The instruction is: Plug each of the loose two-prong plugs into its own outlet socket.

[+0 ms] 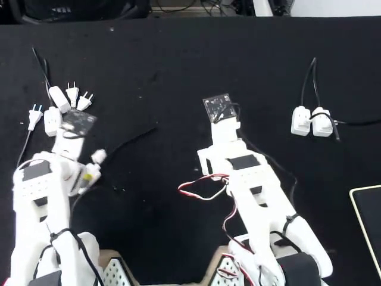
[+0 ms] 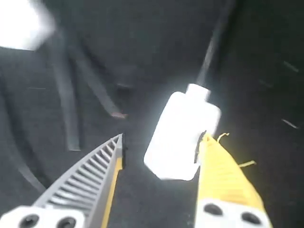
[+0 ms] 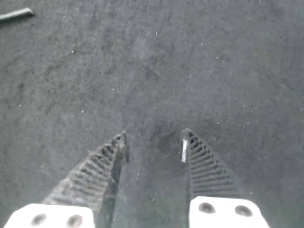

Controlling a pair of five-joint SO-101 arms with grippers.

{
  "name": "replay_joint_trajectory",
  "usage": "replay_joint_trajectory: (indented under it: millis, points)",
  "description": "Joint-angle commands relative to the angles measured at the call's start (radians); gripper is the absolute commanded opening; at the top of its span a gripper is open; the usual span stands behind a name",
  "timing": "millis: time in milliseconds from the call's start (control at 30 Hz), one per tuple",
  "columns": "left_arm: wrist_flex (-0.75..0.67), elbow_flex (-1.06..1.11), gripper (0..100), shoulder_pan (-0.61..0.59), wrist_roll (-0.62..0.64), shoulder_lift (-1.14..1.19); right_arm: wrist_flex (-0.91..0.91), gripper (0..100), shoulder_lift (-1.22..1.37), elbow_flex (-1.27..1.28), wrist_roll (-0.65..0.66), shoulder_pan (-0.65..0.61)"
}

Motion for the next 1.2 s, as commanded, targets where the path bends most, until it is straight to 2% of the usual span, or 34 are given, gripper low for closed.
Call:
replay_joint_trajectory:
  millis: [0,100,200,300,467,600,667,800,967,1167]
  points:
    - [-0.037,-0.062,25,-0.077,-0.011,-0.02,-0.02,17.0,-0.031,-0.053,-0.003,0.015]
    - [0.0,-0.128,25,-0.104,-0.011,-0.02,-0.02,17.0,-0.031,-0.053,-0.003,0.015]
    - [-0.02,-0.16,25,-0.131,-0.009,-0.009,-0.02,17.0,-0.031,-0.053,-0.003,0.015]
    - [-0.124,-0.125,25,-0.17,-0.009,-0.009,-0.02,17.0,-0.031,-0.053,-0.003,0.015]
    - [-0.368,0.058,25,-0.222,-0.011,-0.008,-0.02,17.0,-0.031,-0.053,-0.003,0.015]
    - [-0.434,0.125,25,-0.245,-0.011,-0.008,-0.02,17.0,-0.031,-0.053,-0.005,0.015]
    - [-0.388,0.137,25,-0.237,-0.009,-0.008,-0.02,17.0,-0.031,-0.053,-0.008,0.018]
    - [-0.178,0.107,25,-0.183,-0.005,-0.02,-0.02,17.0,-0.038,-0.053,-0.009,0.04]
    - [0.078,0.05,25,-0.045,0.0,-0.018,-0.02,17.2,-0.038,-0.061,-0.028,0.081]
    - [0.172,0.015,25,0.156,0.149,-0.009,-0.02,17.2,-0.038,-0.061,-0.037,0.081]
